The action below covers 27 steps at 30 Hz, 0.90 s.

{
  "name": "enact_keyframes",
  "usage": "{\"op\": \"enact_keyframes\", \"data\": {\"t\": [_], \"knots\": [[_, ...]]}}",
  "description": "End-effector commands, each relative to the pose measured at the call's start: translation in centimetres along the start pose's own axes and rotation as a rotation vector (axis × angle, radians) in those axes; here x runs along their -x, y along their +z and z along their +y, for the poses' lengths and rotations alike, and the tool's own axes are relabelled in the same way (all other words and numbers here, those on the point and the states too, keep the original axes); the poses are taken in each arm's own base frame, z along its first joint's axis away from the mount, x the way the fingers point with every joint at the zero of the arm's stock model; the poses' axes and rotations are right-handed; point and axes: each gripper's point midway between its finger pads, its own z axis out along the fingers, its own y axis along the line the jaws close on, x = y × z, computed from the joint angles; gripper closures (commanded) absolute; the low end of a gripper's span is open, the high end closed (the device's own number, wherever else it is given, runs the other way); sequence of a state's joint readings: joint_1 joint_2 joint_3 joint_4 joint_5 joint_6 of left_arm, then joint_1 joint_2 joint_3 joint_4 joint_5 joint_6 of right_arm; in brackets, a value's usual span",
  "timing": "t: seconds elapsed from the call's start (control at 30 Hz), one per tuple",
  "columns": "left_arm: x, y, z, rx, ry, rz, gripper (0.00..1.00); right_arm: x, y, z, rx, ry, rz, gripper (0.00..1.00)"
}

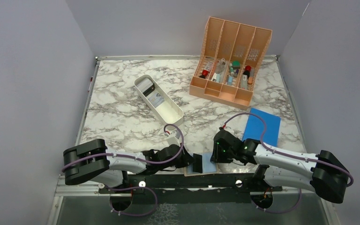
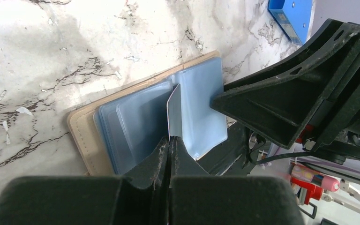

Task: Put the credit cards into the card holder
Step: Insert the credit card into the card holder.

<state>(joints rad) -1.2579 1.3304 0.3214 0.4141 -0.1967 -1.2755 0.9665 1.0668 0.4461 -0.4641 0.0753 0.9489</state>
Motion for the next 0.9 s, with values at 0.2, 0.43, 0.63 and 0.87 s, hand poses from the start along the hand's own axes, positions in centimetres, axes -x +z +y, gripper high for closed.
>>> {"op": "enact_keyframes", "data": {"t": [0.2, 0.43, 0.63, 0.87], "knots": [[0.1, 0.4, 0.0, 0.01, -0.032, -0.02, 1.0, -1.5, 1.3, 0.0, 0.022, 0.012, 0.053, 0.64], [0.5, 0.1, -0.3, -0.007, -0.09, -0.038, 1.0, -1.7, 1.2, 0.3, 0.049, 0.018, 0.06, 0.63], [0.5, 0.7, -0.8, -0.007, -0.102, -0.042, 1.0, -1.6, 1.5, 0.7, 0.056, 0.013, 0.066, 0.63], [0.9, 1.0, -1.2, -0.015, -0.11, -0.062, 1.0, -1.6, 1.6, 1.0, 0.063, 0.008, 0.069, 0.63]]}}
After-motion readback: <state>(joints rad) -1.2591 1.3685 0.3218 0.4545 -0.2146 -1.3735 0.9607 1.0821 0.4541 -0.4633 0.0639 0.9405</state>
